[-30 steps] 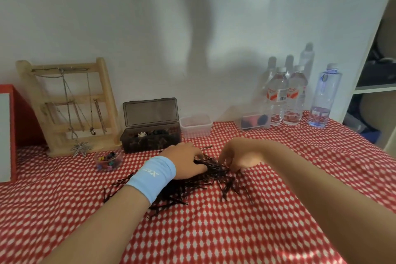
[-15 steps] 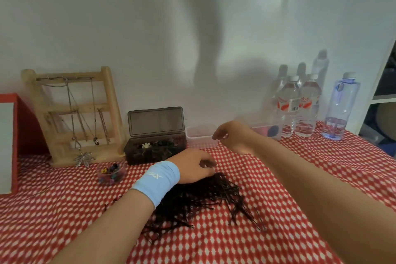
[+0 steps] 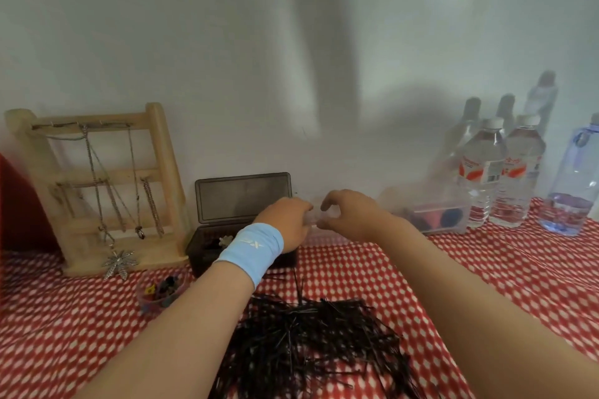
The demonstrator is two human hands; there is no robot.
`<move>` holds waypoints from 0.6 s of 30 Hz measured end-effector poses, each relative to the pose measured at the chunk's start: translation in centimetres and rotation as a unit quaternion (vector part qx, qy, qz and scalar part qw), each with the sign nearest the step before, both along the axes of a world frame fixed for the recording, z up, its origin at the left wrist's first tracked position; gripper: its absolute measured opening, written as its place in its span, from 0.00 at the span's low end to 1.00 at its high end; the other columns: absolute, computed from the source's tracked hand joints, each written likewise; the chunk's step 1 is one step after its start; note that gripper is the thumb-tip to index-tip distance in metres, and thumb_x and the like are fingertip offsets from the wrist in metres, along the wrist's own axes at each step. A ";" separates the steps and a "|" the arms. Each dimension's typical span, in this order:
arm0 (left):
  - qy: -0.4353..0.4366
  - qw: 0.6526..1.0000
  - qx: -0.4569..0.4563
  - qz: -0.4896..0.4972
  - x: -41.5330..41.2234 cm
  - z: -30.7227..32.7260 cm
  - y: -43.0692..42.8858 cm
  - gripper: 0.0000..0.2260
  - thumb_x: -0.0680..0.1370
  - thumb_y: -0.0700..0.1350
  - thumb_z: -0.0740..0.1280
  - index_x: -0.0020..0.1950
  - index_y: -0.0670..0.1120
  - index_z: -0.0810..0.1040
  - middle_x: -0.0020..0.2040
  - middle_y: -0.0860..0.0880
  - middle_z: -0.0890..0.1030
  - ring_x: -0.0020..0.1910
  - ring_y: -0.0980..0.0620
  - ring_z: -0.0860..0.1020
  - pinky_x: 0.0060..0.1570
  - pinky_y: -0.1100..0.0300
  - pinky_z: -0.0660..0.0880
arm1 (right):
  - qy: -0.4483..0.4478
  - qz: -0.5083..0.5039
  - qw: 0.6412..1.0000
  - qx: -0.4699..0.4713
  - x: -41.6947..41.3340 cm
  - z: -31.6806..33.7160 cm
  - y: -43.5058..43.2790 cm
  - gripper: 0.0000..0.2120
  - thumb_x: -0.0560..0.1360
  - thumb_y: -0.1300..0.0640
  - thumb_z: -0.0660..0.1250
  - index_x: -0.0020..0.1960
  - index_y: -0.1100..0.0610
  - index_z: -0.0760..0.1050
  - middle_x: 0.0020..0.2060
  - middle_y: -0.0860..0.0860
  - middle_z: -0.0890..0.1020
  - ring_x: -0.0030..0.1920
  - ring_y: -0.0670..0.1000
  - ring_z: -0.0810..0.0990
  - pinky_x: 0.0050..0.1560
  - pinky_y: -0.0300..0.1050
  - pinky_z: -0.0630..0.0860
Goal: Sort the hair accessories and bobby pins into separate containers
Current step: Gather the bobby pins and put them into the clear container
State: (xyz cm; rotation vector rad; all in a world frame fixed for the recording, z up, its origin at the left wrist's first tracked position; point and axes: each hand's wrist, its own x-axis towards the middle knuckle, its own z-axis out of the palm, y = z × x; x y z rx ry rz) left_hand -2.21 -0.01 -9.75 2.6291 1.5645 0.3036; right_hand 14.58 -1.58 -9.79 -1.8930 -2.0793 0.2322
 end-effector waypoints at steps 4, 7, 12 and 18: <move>0.067 0.995 0.072 -0.029 0.7 -0.6 0.9 0.18 0.81 0.49 0.60 0.71 0.51 0.73 0.67 0.48 0.74 0.67 0.46 0.69 0.67 0.51 0.66 | -0.013 -0.025 0.999 -0.031 1.7 1.0 0.5 0.23 0.73 0.49 0.71 0.66 0.49 0.72 0.64 0.52 0.75 0.62 0.55 0.75 0.63 0.53 0.74; 0.057 0.995 0.073 -0.034 0.7 -0.8 1.2 0.19 0.77 0.50 0.64 0.68 0.52 0.75 0.65 0.51 0.75 0.66 0.49 0.69 0.67 0.52 0.66 | -0.032 -0.072 0.993 -0.082 3.0 1.4 0.2 0.24 0.75 0.56 0.66 0.70 0.52 0.67 0.65 0.56 0.73 0.62 0.58 0.75 0.61 0.54 0.75; 0.061 0.994 0.082 -0.041 1.5 -0.6 1.4 0.20 0.75 0.51 0.69 0.65 0.50 0.75 0.62 0.51 0.75 0.62 0.49 0.72 0.63 0.56 0.67 | -0.116 -0.072 0.983 -0.120 3.5 1.4 0.2 0.33 0.75 0.56 0.70 0.76 0.53 0.61 0.70 0.56 0.71 0.67 0.60 0.74 0.66 0.57 0.73; -0.002 0.999 0.046 -0.015 1.2 -0.6 1.1 0.18 0.76 0.47 0.69 0.66 0.50 0.75 0.63 0.51 0.77 0.61 0.50 0.75 0.62 0.56 0.72 | -0.040 0.037 0.997 -0.054 1.6 -0.5 0.5 0.37 0.73 0.53 0.71 0.78 0.46 0.59 0.73 0.53 0.65 0.69 0.57 0.71 0.68 0.56 0.72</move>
